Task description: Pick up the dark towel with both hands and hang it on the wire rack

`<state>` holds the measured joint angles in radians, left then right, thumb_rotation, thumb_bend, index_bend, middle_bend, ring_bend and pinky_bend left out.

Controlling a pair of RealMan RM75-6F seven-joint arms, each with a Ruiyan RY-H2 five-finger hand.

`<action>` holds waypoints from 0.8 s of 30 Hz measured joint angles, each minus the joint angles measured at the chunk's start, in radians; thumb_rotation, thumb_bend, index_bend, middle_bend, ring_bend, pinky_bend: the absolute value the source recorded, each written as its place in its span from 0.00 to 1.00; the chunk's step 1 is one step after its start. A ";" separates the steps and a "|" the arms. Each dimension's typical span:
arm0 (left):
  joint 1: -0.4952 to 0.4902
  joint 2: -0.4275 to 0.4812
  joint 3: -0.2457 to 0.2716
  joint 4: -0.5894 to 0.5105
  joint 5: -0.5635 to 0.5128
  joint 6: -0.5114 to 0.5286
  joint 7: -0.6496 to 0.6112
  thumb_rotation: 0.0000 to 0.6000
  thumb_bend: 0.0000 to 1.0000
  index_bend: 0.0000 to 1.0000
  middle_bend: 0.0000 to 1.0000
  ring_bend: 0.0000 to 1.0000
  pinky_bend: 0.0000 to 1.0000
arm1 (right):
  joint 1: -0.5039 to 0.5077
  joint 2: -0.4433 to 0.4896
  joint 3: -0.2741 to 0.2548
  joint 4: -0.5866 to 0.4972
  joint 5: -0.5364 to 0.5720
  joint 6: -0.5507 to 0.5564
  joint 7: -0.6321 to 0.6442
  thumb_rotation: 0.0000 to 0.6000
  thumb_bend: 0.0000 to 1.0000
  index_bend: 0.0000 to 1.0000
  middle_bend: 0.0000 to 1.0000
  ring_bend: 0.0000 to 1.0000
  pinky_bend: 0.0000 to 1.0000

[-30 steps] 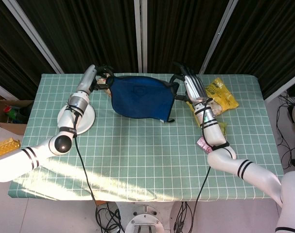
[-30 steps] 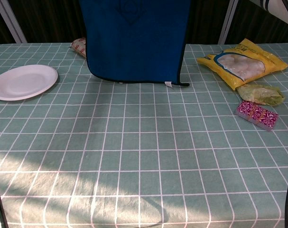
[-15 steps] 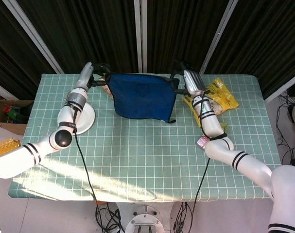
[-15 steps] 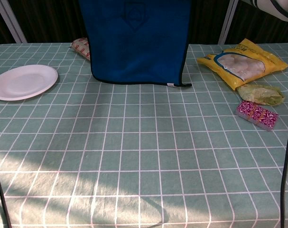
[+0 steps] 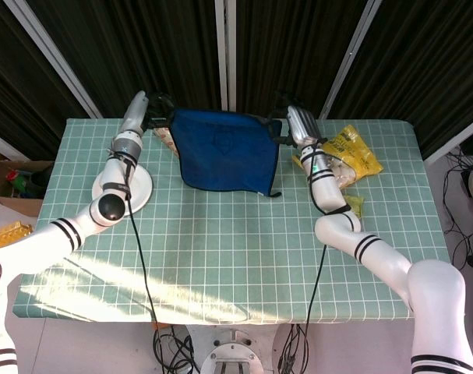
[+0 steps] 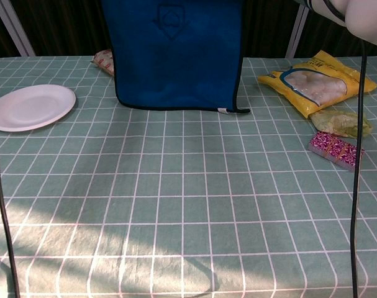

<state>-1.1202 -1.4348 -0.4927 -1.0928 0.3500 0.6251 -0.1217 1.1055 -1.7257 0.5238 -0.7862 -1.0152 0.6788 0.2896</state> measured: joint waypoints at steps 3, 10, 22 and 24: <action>-0.021 -0.017 0.003 0.044 -0.029 -0.019 0.019 1.00 0.61 0.86 0.30 0.22 0.32 | 0.017 -0.020 0.002 0.047 0.004 -0.008 0.009 1.00 0.50 1.00 0.12 0.00 0.00; -0.052 -0.053 0.007 0.149 -0.090 -0.102 0.037 1.00 0.40 0.37 0.14 0.13 0.20 | 0.055 -0.071 -0.001 0.168 0.015 -0.051 0.013 1.00 0.28 0.60 0.05 0.00 0.00; -0.074 -0.081 -0.041 0.267 -0.086 -0.319 -0.063 0.58 0.00 0.00 0.00 0.05 0.10 | 0.144 -0.124 0.045 0.305 0.184 -0.202 -0.113 1.00 0.00 0.00 0.00 0.00 0.00; -0.074 -0.089 -0.054 0.286 -0.074 -0.249 -0.086 0.56 0.00 0.00 0.00 0.05 0.10 | 0.150 -0.119 0.058 0.300 0.188 -0.162 -0.106 1.00 0.00 0.00 0.00 0.00 0.00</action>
<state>-1.1939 -1.5238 -0.5468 -0.8064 0.2756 0.3762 -0.2076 1.2552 -1.8452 0.5817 -0.4859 -0.8270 0.5171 0.1837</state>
